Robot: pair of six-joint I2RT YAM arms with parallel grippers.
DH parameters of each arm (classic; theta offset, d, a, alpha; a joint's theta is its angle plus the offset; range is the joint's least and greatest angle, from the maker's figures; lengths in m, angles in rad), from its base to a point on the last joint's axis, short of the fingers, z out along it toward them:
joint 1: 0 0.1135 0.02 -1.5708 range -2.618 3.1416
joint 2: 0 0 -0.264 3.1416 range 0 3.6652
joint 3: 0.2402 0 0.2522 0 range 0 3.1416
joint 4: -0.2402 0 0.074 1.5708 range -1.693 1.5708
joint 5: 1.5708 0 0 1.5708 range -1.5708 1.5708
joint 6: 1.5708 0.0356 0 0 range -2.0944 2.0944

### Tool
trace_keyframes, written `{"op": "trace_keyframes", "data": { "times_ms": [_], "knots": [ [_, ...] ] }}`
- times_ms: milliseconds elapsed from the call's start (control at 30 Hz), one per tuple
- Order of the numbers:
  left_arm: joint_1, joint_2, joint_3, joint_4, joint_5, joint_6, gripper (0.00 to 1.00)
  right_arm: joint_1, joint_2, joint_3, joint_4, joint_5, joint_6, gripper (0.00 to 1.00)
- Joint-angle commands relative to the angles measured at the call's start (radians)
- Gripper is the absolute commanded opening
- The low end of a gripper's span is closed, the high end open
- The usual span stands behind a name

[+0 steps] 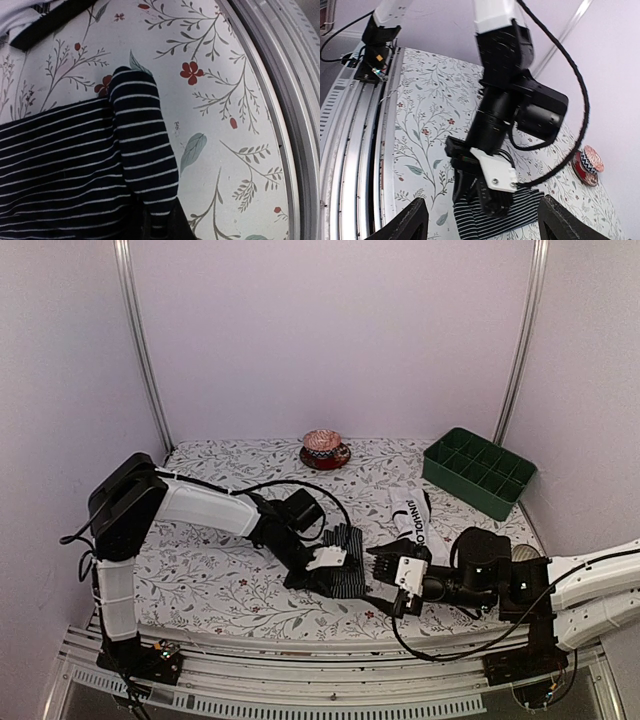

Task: Roll the underwear
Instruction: Roll the underwear at the center of the board.

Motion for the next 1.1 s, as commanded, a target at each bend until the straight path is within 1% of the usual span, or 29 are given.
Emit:
{"op": "trace_keyframes", "data": {
  "times_ms": [0,100,167,333,500,733,800,1067],
  "knots": [
    [0.023,0.102,0.026,-0.223,0.099,-0.014,0.00,0.051,0.035,-0.006,0.049,-0.015,-0.114,0.75],
    [0.035,0.139,0.055,-0.259,0.122,-0.021,0.00,0.052,0.110,0.029,0.011,-0.006,-0.120,0.67],
    [0.043,0.168,0.080,-0.284,0.135,-0.025,0.00,0.052,0.181,0.066,-0.015,0.012,-0.116,0.64],
    [0.057,0.222,0.129,-0.338,0.177,-0.037,0.00,0.053,0.377,0.147,-0.062,0.088,-0.113,0.58],
    [0.080,0.256,0.165,-0.379,0.214,-0.041,0.01,0.051,0.524,0.208,-0.094,0.150,-0.125,0.51],
    [0.086,0.275,0.180,-0.407,0.225,-0.034,0.05,0.051,0.659,0.257,-0.117,0.263,-0.136,0.49],
    [0.086,0.275,0.181,-0.409,0.225,-0.032,0.05,0.051,0.692,0.273,-0.122,0.295,-0.138,0.47],
    [0.086,0.275,0.180,-0.419,0.228,-0.024,0.05,0.049,0.746,0.290,-0.125,0.358,-0.143,0.40]
  ]
}}
